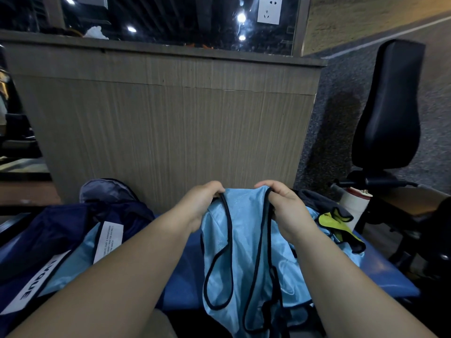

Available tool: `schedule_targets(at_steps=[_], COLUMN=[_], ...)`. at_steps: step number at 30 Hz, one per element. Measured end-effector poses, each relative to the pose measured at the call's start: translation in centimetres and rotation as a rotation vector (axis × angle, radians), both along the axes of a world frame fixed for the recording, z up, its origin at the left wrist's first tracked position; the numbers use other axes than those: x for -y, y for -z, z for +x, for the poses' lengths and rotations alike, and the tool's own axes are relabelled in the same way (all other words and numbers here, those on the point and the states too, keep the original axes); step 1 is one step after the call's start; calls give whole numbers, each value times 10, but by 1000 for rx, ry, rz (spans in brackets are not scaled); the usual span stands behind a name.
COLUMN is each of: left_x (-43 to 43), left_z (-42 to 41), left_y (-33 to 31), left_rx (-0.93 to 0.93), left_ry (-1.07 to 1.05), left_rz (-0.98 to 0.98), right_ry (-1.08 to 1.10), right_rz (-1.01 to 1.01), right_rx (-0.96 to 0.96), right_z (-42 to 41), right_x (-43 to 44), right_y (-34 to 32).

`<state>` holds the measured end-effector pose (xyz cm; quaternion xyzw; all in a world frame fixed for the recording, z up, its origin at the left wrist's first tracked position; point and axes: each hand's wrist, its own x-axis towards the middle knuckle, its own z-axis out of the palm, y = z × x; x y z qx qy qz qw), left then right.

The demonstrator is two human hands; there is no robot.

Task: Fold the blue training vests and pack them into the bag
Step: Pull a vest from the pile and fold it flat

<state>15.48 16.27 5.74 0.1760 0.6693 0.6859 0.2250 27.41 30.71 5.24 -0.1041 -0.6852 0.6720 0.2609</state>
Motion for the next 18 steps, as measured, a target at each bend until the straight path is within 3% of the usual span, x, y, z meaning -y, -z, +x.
schedule_targets(at_steps=[9, 14, 18], left_x=[-6, -9, 0], left_z=[8, 13, 13], left_y=[-7, -8, -10], left_rx=[17, 64, 2], left_ry=[19, 30, 175], left_rz=[-27, 34, -30], right_ry=[29, 72, 129], right_rz=[-87, 293, 239], right_rx=[37, 101, 32], right_z=[-6, -7, 0], right_x=[-5, 0, 3], right_y=[2, 6, -2])
